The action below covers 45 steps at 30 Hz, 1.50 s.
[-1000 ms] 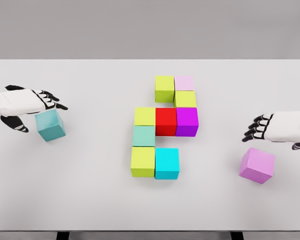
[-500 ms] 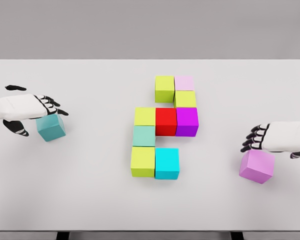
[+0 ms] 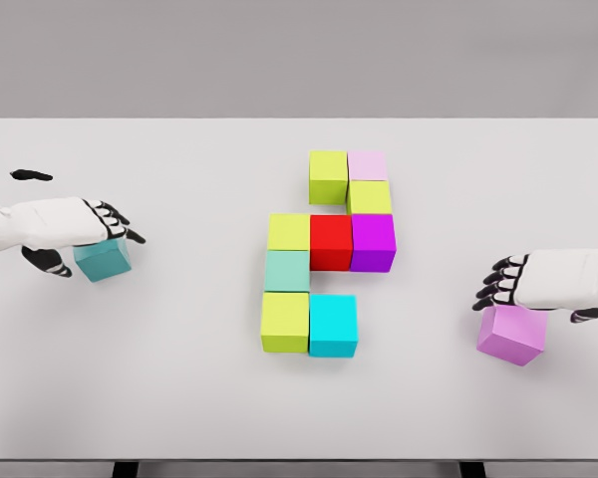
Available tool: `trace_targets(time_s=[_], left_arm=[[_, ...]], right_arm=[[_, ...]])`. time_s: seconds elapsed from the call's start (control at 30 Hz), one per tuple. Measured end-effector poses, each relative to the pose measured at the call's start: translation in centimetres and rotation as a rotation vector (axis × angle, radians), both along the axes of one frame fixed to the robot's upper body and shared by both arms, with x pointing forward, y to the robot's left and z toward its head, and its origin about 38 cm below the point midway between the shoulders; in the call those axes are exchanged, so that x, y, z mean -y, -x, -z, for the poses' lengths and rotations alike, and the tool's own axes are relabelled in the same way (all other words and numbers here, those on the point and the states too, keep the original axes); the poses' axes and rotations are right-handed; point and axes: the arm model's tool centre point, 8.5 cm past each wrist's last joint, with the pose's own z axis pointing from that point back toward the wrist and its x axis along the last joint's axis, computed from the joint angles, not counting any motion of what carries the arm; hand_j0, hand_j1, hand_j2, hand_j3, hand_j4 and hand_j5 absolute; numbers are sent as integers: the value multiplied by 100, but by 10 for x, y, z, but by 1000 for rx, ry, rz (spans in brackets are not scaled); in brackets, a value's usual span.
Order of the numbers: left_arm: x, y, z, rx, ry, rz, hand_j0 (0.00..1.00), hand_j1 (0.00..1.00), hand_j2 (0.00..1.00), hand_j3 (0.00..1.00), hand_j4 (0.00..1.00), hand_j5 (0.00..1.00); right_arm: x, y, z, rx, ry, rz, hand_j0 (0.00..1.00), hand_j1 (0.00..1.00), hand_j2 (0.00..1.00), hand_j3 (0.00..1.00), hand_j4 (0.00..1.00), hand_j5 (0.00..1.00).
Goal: Assemble the squares on the desktop into the number 2
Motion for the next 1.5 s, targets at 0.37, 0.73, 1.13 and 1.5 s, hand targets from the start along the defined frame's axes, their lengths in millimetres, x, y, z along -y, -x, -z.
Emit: trace_targets(time_s=[0.37,0.73,1.13,1.5], left_arm=[[-1,0,1,1,-8,-1,52,52,52,52,52,52],[1,-4,-7,17,-2,3,40,40,40,40,40,40],[64,-33,-37,51,175,107,33,33,33,33,33,33],[149,-83,3,-27,246,123,32,32,32,32,32,32]], right_arm=[[-4,2,7,-16,-10,-8,100,100,100,100,100,100],[-8,4,13,-32,-18,-15,100,100,100,100,100,100],[-14,6,20,-46,-33,-24,100,100,100,100,100,100],[-15,5,20,-46,-38,-26,52,52,52,52,52,52]])
